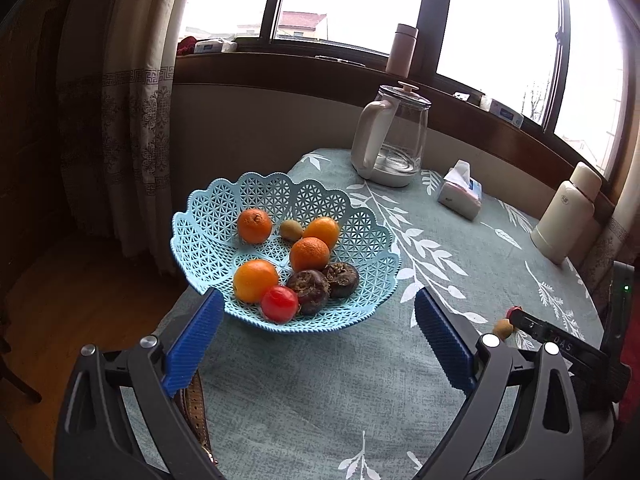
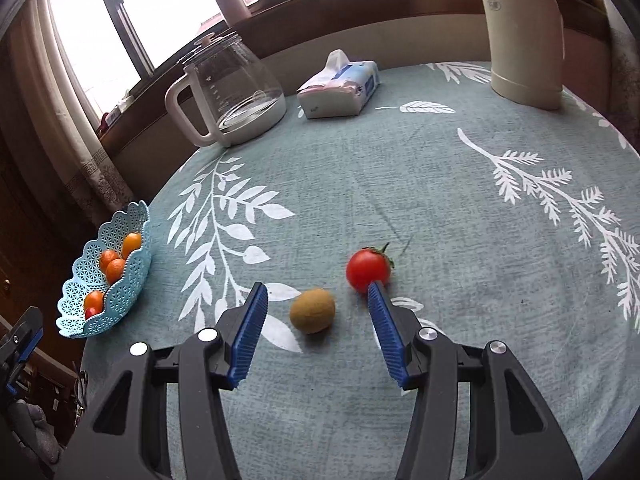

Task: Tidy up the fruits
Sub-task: 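Move the open right tool to the last cherry tomato and close on it, then grasp and lift the brown kiwi with the left tool while the right tool holds the tomato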

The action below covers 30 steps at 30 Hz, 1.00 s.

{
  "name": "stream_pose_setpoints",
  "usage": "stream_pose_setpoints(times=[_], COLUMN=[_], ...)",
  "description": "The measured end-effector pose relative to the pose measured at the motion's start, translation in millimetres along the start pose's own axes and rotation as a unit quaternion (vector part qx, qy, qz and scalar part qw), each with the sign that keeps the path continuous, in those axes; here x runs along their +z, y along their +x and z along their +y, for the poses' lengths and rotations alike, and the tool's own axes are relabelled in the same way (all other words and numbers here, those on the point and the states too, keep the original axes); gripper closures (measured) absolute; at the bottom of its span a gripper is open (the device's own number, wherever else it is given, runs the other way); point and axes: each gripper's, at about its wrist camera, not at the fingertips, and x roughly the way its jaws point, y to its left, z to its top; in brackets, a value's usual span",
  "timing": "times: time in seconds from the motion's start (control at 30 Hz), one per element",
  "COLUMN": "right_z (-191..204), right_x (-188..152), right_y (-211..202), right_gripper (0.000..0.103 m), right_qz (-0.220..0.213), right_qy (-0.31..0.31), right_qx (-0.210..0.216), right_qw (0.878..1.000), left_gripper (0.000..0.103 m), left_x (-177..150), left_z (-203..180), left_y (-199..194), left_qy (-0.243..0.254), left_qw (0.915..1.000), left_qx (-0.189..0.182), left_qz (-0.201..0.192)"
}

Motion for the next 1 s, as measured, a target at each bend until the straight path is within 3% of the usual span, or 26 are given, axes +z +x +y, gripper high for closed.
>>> stream_pose_setpoints(times=[0.43, 0.73, 0.87, 1.0], right_z=[-14, -12, -12, -8], right_x=[19, 26, 25, 19], right_y=[27, 42, 42, 35], right_gripper=[0.05, 0.061, 0.073, 0.075], right_qz=[0.021, 0.036, 0.036, 0.026], right_qy=[-0.017, -0.029, -0.032, -0.048], right_qx=[-0.034, -0.049, -0.049, -0.054], right_qw=[0.999, 0.998, 0.998, 0.997], left_gripper=[0.006, 0.006, 0.006, 0.006], left_x=[-13, -19, -22, -24], left_z=[-27, -36, -40, -46], left_y=[9, 14, 16, 16], left_qy=[0.034, 0.043, 0.047, 0.053], left_qw=[0.999, 0.9981, 0.9976, 0.9971], left_qx=[-0.02, -0.027, -0.032, -0.037], left_qz=[0.023, 0.034, 0.039, 0.042])
